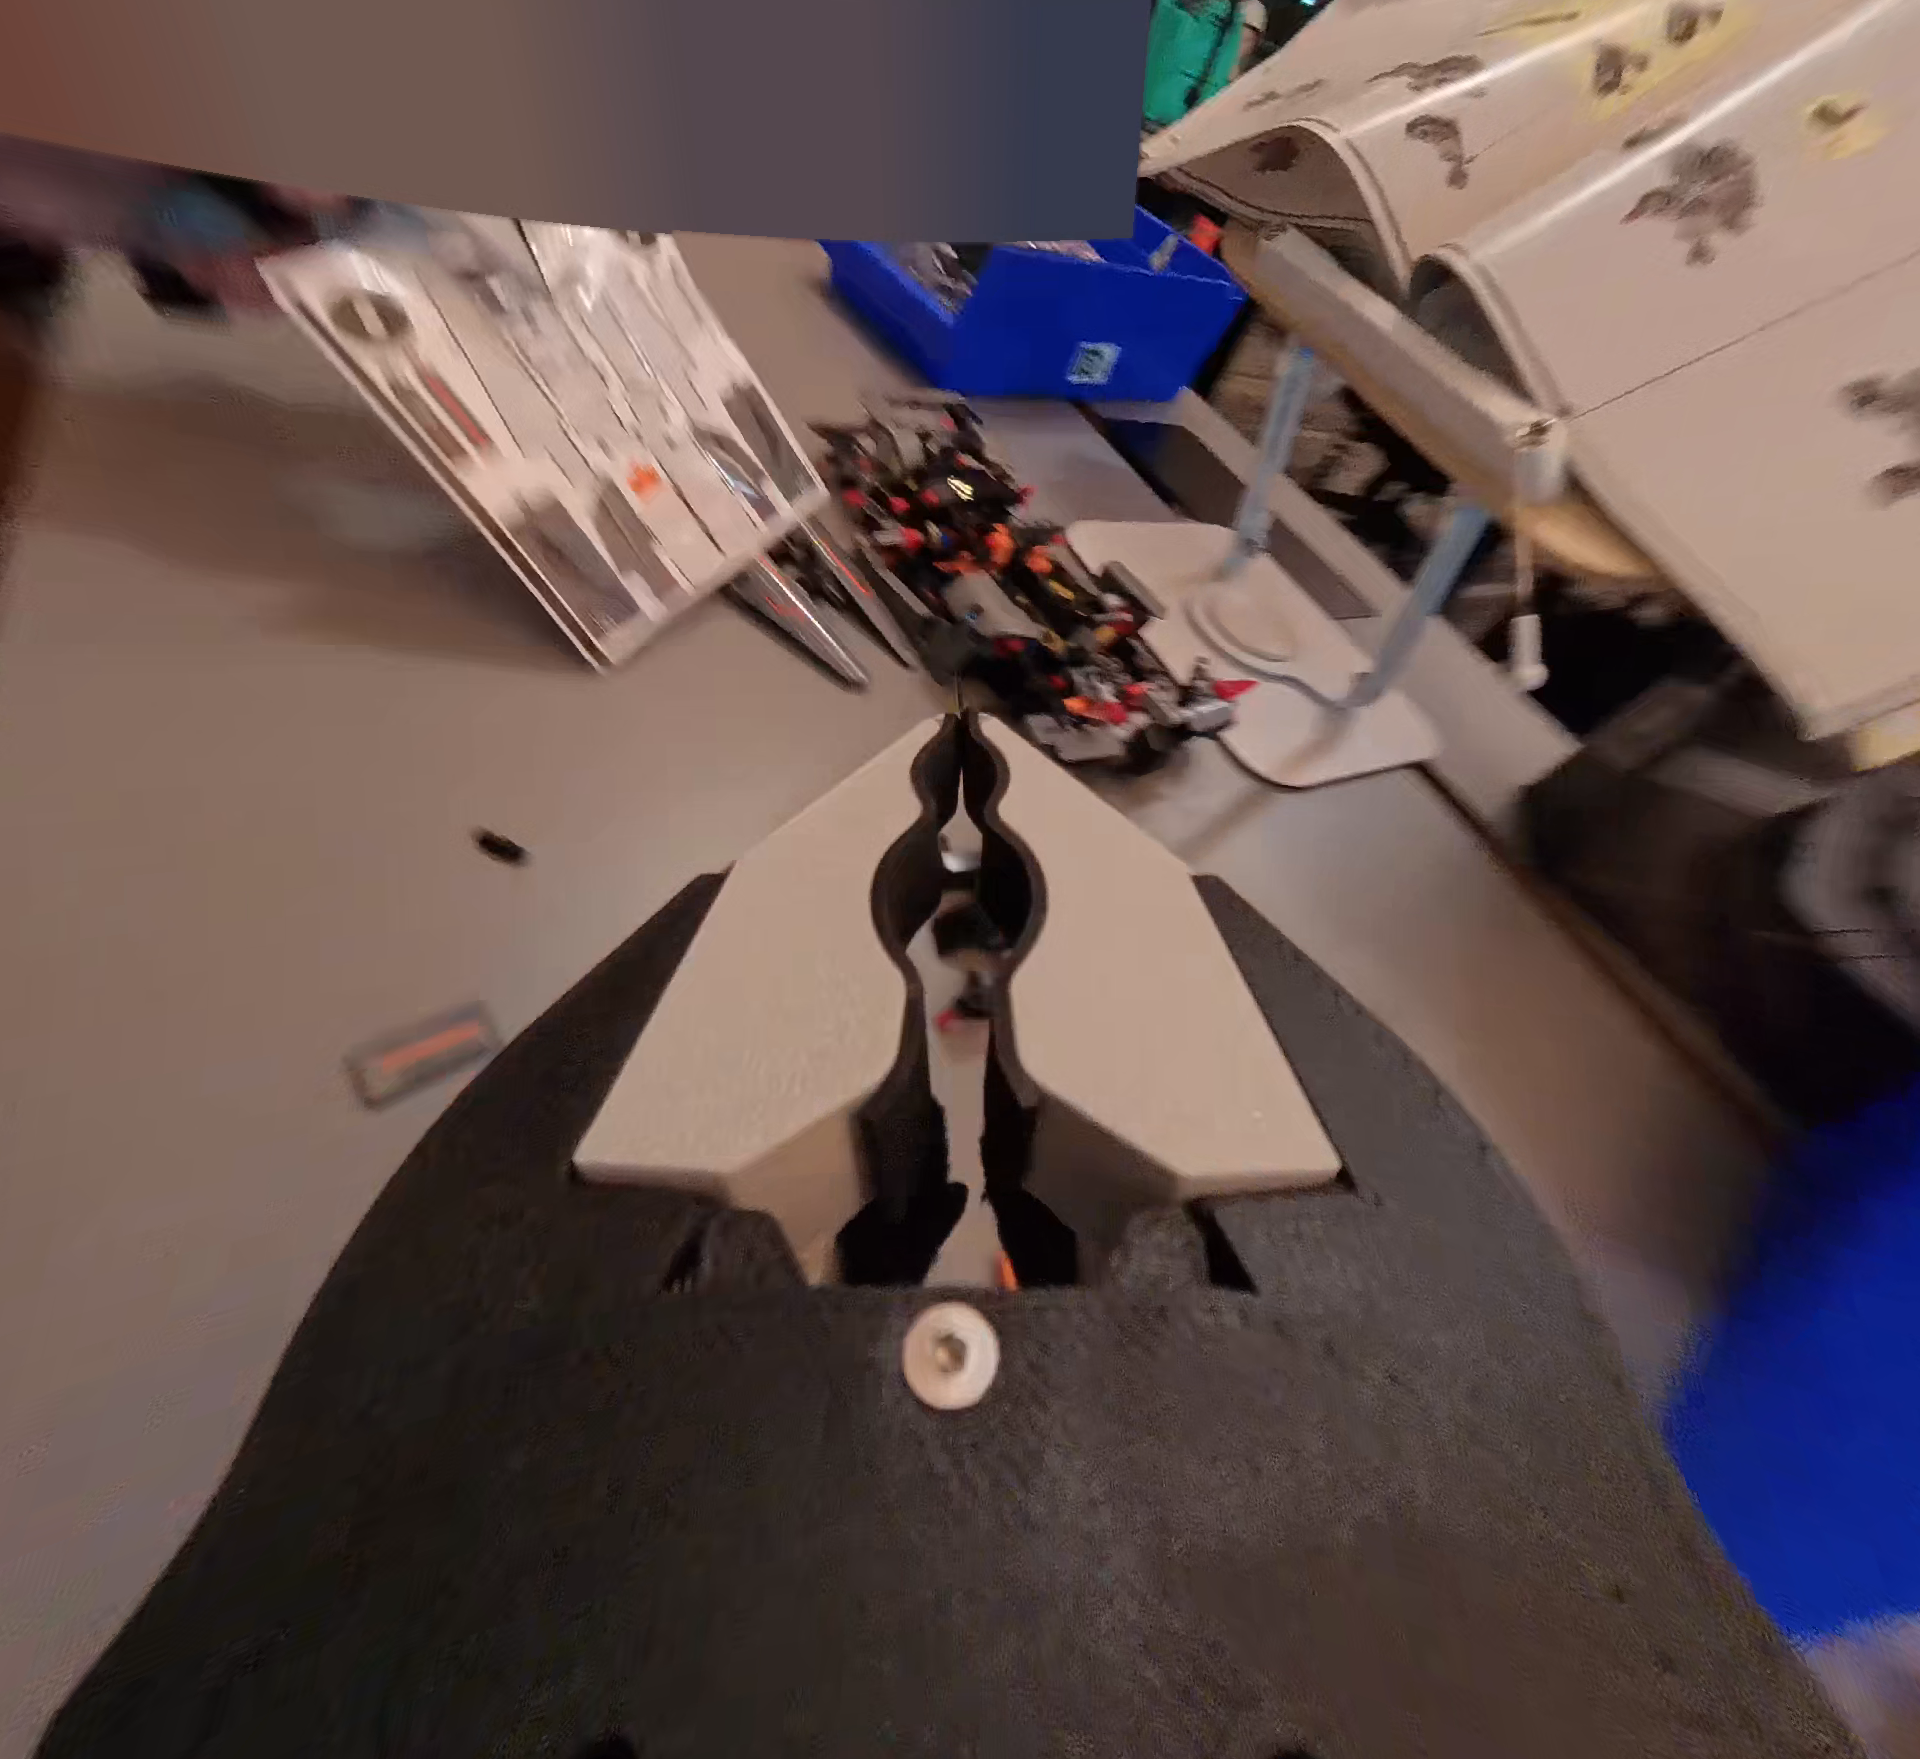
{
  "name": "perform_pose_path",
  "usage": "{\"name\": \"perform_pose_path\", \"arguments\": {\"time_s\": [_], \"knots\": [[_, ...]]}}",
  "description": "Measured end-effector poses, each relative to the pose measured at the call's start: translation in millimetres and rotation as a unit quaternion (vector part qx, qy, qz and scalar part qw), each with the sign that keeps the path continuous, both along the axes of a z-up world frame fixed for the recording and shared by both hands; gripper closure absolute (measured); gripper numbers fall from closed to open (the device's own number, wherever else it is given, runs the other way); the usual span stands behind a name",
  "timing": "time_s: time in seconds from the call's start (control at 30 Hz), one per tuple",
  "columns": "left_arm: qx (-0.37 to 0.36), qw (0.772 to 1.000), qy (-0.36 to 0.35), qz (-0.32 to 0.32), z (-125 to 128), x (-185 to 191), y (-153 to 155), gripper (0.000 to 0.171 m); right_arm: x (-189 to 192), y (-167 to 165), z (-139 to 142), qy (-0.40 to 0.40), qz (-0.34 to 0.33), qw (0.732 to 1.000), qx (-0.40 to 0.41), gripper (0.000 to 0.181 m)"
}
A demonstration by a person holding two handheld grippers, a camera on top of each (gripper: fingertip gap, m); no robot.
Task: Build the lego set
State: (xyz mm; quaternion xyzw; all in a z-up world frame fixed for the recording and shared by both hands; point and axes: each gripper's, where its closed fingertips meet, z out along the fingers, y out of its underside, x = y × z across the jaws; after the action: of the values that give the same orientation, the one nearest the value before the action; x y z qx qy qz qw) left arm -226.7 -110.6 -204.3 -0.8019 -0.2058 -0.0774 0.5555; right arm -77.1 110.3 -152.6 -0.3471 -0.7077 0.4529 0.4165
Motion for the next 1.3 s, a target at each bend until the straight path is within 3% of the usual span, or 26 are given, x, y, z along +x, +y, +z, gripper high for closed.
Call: {"name": "perform_pose_path", "arguments": {"time_s": [0.07,0.13,0.23,0.27,0.4,0.5,0.57,0.63,0.8,0.97,1.3], "knots": [[-0.008,0.997,0.05,0.05,12.2,-15.4,-8.9,0.123,2.2,-1.3,-4.3,0.022,-0.029,0.993,0.111,0.181],[-0.021,0.994,0.095,0.048,23.4,-10.2,-4.5,0.114,2.0,-10.2,-9.3,0.036,-0.039,0.978,0.203,0.181],[-0.125,0.975,0.169,0.075,8.6,-20.7,-8.2,0.107,-1.6,-25.2,-13.3,0.059,-0.043,0.954,0.29,0.181],[-0.137,0.97,0.179,0.093,7.2,-27.3,-12.1,0.1,-3.0,-28.8,-13.3,0.07,-0.045,0.946,0.314,0.181],[-0.119,0.959,0.205,0.155,28.8,-44.2,-31.1,0.098,-5.3,-43.9,-10.3,0.103,-0.041,0.925,0.364,0.181],[-0.13,0.961,0.215,0.117,36.1,-24.8,-20.1,0.113,-5.5,-53.1,-6.5,0.122,-0.034,0.919,0.375,0.181],[-0.069,0.982,0.169,0.041,44.4,14.5,14.3,0.126,-6.8,-59.4,-5.4,0.132,-0.027,0.915,0.381,0.181],[0.001,0.996,0.077,-0.043,47.5,60.8,53.1,0.126,-8.3,-65.9,-3.9,0.141,-0.02,0.912,0.384,0.181],[0.102,0.974,-0.112,-0.167,43.6,131.1,115.4,0.138,-7.7,-79.2,1.4,0.161,-0.01,0.905,0.393,0.181],[0.154,0.948,-0.207,-0.187,46.0,145.6,136.3,0.144,-6.1,-83.5,-1.6,0.166,-0.004,0.904,0.395,0.181],[0.19,0.927,-0.266,-0.181,47.5,144.6,141.6,0.164,-7.8,-86.4,-5.6,0.171,0.005,0.902,0.396,0.181]]}}
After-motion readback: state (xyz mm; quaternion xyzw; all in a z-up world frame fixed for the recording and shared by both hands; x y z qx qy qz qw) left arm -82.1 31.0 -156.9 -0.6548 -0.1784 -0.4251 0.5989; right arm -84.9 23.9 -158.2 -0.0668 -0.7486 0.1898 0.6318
